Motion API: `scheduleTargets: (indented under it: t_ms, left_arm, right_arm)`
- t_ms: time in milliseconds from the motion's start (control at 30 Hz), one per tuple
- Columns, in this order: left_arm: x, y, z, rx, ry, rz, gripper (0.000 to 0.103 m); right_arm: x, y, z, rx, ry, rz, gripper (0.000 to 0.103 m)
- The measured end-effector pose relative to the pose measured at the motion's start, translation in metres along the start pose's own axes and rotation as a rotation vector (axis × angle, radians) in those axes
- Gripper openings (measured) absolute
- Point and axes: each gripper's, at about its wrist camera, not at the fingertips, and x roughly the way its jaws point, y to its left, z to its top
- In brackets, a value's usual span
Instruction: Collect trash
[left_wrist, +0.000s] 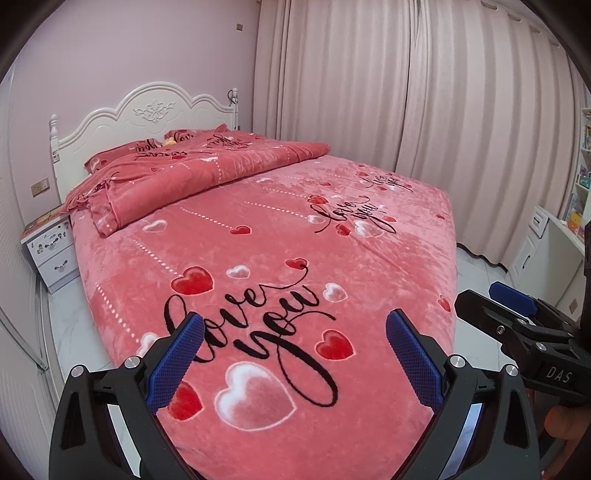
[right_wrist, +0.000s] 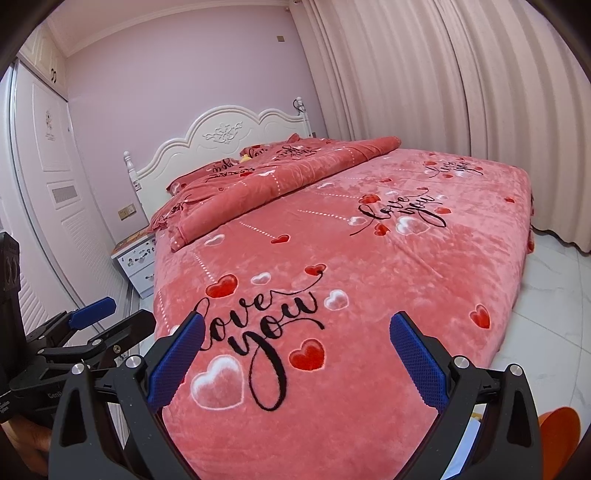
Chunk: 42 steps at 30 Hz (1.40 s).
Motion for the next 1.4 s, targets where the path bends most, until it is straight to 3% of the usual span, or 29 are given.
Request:
scheduleTargets:
  t_ms: [1400]
  left_arm:
    - [0.01, -0.002, -0.008, 0.015, 0.051, 0.008, 0.097]
  right_arm:
    - [0.014, -0.005, -0.005, 0.038, 0.041, -0.004, 0.098]
